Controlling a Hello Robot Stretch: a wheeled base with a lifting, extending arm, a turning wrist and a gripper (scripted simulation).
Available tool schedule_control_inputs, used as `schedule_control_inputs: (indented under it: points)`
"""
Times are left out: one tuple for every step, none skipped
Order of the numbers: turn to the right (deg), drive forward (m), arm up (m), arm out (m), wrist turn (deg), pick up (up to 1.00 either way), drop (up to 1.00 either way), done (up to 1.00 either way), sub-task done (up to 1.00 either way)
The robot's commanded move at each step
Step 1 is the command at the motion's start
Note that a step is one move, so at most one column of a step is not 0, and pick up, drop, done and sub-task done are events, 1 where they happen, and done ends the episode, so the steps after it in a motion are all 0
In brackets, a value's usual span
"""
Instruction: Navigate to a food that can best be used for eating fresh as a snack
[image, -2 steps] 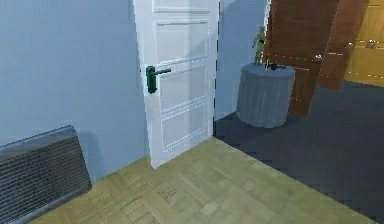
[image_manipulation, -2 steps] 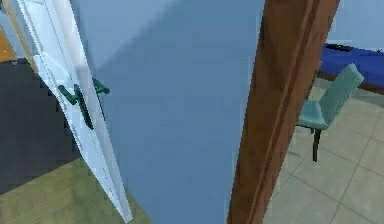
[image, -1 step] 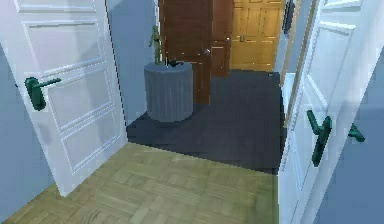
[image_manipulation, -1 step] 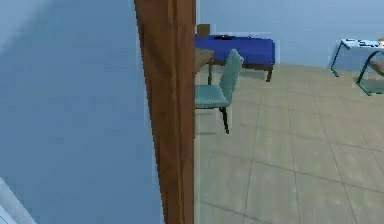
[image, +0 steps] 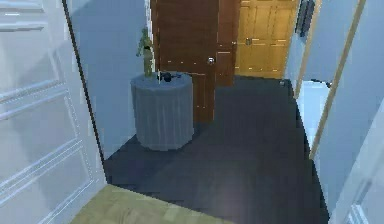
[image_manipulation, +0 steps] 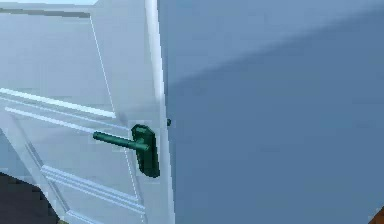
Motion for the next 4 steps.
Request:
schedule_control_inputs:
  points:
    - [18.0, 0.0, 0.0, 0.0, 0.0, 0.0, 0.0, 0.0, 0.0]
    - [0.0, 1.0, 0.0, 0.0, 0.0, 0.0, 0.0, 0.0, 0.0]
    - [6.0, 0.0, 0.0, 0.0, 0.0, 0.0, 0.0, 0.0, 0.0]
    - [0.0, 0.3, 0.0, 0.0, 0.0, 0.0, 0.0, 0.0, 0.0]
